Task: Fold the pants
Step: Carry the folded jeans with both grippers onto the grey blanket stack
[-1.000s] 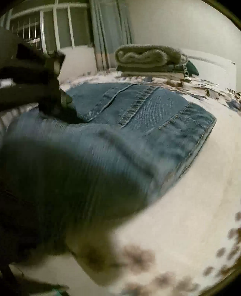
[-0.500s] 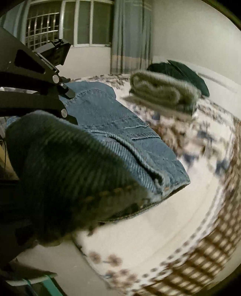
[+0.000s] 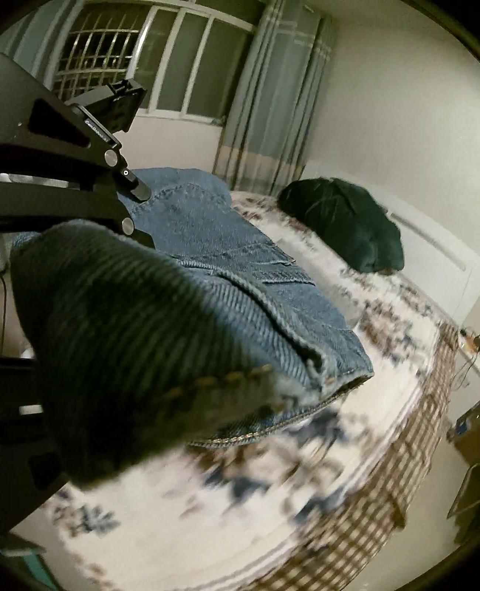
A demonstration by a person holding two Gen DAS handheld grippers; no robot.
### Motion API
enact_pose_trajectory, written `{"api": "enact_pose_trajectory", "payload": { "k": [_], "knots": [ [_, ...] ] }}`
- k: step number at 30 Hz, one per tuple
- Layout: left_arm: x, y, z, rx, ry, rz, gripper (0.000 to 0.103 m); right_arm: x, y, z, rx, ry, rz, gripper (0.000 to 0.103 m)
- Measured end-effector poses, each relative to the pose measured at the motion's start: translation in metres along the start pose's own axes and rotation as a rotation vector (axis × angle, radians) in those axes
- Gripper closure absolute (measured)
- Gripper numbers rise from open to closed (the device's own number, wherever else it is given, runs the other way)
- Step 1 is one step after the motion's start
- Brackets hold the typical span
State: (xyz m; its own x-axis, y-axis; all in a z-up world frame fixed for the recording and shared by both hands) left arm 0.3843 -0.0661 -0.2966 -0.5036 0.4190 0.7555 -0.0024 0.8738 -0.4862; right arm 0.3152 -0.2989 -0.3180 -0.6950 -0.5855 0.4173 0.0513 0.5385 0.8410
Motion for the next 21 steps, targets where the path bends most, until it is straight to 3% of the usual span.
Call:
{"api": "enact_pose_trajectory", "payload": {
  "k": [4, 10, 16, 20, 21],
  "knots": [
    [-0.033, 0.006, -0.081, 0.004, -0.021, 0.007, 0.084, -0.069, 0.022, -0.065, 0.006, -0.023, -0.017, 0.074],
    [-0.110, 0.029, -0.155, 0.026, -0.019, -0.010, 0.084, -0.172, 0.011, -0.143, 0.007, -0.031, -0.032, 0.074],
    [-0.195, 0.065, -0.166, 0.030, 0.074, -0.087, 0.083, -0.245, -0.049, -0.162, -0.015, 0.003, -0.002, 0.074],
    [-0.204, 0.077, -0.163, 0.009, 0.099, -0.094, 0.077, -0.262, -0.081, -0.157, -0.048, 0.048, 0.011, 0.073],
    [-0.202, 0.078, -0.161, 0.002, 0.101, -0.094, 0.076, -0.262, -0.085, -0.156, -0.058, 0.058, 0.013, 0.068]
  ]
}}
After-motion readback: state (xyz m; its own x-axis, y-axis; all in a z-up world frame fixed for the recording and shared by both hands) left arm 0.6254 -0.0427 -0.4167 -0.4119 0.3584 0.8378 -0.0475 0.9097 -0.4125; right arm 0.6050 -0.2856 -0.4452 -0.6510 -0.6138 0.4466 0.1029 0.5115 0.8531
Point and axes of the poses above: each gripper's, at about its wrist camera, not at the fingertips, and x roughly against the way its jaws point, y to its left, z to its underside, the point moved 9 cm from there along -x, roughly the way its jaws point, and after that the axes turned 15 degrees about -z, right-handed, at the moved point
